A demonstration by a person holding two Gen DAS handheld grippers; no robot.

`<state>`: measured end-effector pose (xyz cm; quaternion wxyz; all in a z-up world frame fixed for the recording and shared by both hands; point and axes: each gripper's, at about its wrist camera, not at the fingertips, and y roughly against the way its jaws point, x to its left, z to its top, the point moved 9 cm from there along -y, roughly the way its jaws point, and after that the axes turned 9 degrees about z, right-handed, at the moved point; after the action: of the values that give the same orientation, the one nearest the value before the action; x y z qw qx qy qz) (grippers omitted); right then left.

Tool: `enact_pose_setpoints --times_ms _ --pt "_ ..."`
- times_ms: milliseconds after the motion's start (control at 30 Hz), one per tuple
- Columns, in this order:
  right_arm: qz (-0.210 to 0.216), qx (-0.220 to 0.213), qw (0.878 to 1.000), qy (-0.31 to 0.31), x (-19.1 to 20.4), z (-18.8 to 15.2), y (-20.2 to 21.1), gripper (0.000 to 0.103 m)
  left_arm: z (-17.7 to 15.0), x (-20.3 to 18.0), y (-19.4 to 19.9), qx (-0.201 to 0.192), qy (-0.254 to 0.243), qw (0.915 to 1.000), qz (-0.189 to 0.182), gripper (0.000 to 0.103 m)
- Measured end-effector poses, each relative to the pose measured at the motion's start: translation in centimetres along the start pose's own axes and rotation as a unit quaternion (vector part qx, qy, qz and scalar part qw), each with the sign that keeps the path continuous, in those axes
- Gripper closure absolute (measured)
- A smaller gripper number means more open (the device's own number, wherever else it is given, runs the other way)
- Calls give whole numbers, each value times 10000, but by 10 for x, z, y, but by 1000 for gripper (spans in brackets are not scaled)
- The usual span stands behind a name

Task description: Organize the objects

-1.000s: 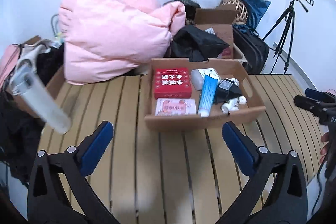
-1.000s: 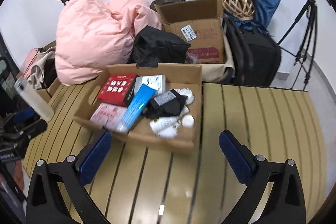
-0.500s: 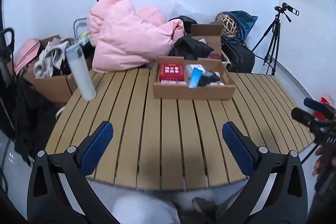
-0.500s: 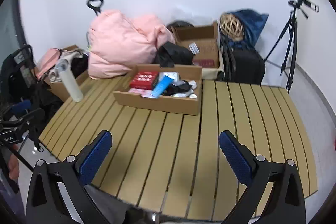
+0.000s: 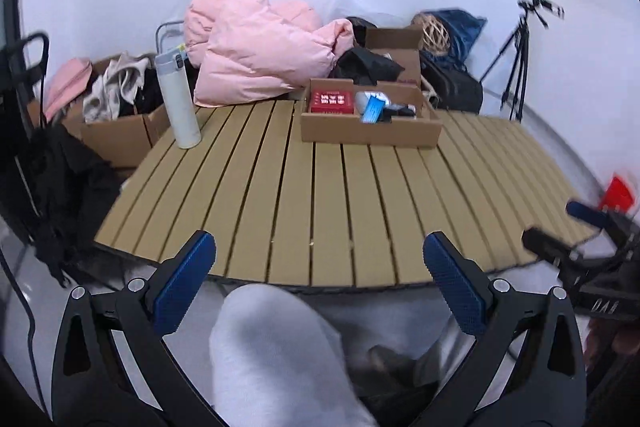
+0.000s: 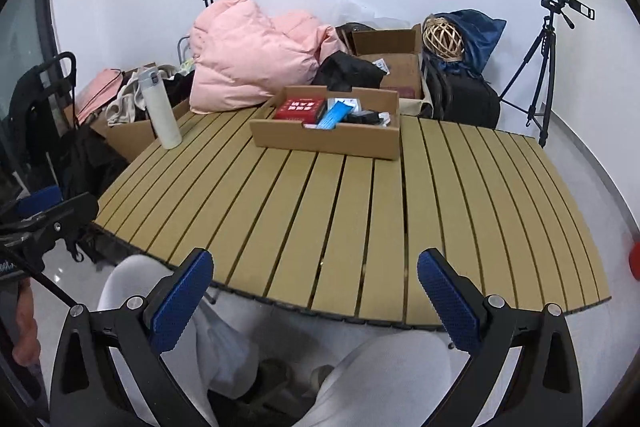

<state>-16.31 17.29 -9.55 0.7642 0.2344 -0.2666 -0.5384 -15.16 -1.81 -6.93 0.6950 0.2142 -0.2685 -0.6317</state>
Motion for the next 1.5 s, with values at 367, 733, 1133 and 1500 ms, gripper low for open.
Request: enact_pose_setpoints --times_ms 367,733,1133,1500 --pt "12 27 9999 -134 -3 -7 6 0 -6 -4 3 82 -149 9998 65 0" --pt "136 136 9995 -236 -4 -14 1 0 -10 -6 0 209 -181 9996 83 0" --pt "109 160 9995 -237 -7 -14 2 0 -11 -7 -2 242 -211 9995 43 0" --pt "109 165 9995 -245 -7 -14 2 0 -11 -7 -3 247 -227 9994 41 0"
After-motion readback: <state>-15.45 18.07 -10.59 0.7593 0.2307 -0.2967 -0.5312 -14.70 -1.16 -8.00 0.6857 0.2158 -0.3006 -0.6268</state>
